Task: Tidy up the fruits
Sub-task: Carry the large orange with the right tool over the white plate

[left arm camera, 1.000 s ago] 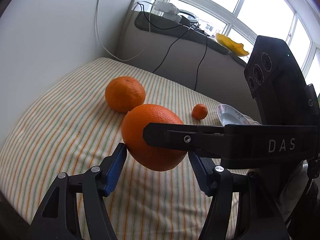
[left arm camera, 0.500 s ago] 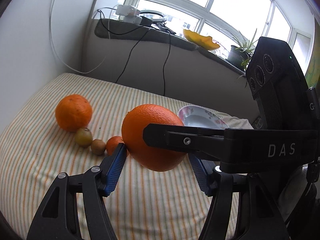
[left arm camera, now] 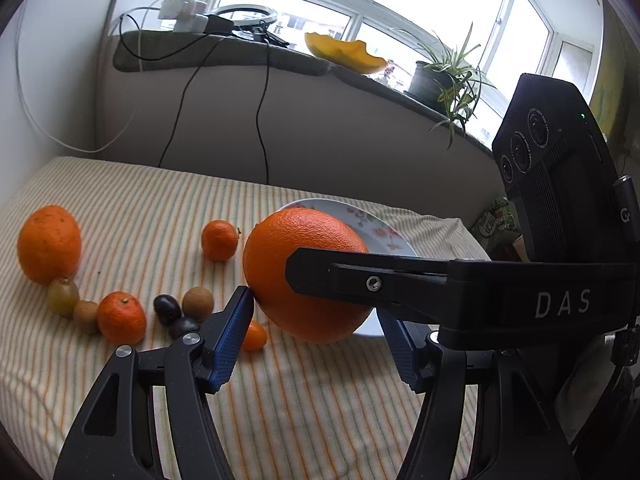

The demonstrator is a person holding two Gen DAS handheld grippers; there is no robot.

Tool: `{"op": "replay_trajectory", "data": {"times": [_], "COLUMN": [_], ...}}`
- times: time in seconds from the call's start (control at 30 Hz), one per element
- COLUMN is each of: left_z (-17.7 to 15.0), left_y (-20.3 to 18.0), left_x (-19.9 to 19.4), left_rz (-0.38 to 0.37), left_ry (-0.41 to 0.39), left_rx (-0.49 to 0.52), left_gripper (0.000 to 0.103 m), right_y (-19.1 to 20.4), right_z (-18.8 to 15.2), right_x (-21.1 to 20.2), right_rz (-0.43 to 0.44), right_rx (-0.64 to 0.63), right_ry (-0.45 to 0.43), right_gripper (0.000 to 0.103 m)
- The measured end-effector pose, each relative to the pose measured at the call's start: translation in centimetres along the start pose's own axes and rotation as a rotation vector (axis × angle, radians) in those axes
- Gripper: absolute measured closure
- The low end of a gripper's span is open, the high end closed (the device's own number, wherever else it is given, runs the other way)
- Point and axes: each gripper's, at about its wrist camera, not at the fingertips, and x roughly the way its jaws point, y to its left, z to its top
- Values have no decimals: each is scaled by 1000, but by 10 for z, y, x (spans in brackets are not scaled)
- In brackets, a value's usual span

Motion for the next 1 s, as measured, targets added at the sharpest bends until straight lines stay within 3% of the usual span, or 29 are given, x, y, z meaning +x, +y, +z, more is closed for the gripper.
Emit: {"op": "replay_trajectory", "data": {"times": [0.47, 1.0], "left_z": [7, 5], "left_y": [-18, -19], "left_x": [42, 47], "left_rz": [-36, -42], "left_ry": [73, 93], "left_rx": [19, 20], "left_gripper": [40, 39], "right_y": [-41, -50], "right_z": [-3, -4], "right_x": [-6, -7], "right_rz": [-28, -34], "right_rx": [75, 92], "right_ry": [-1, 5], "right_gripper": [35, 35]}}
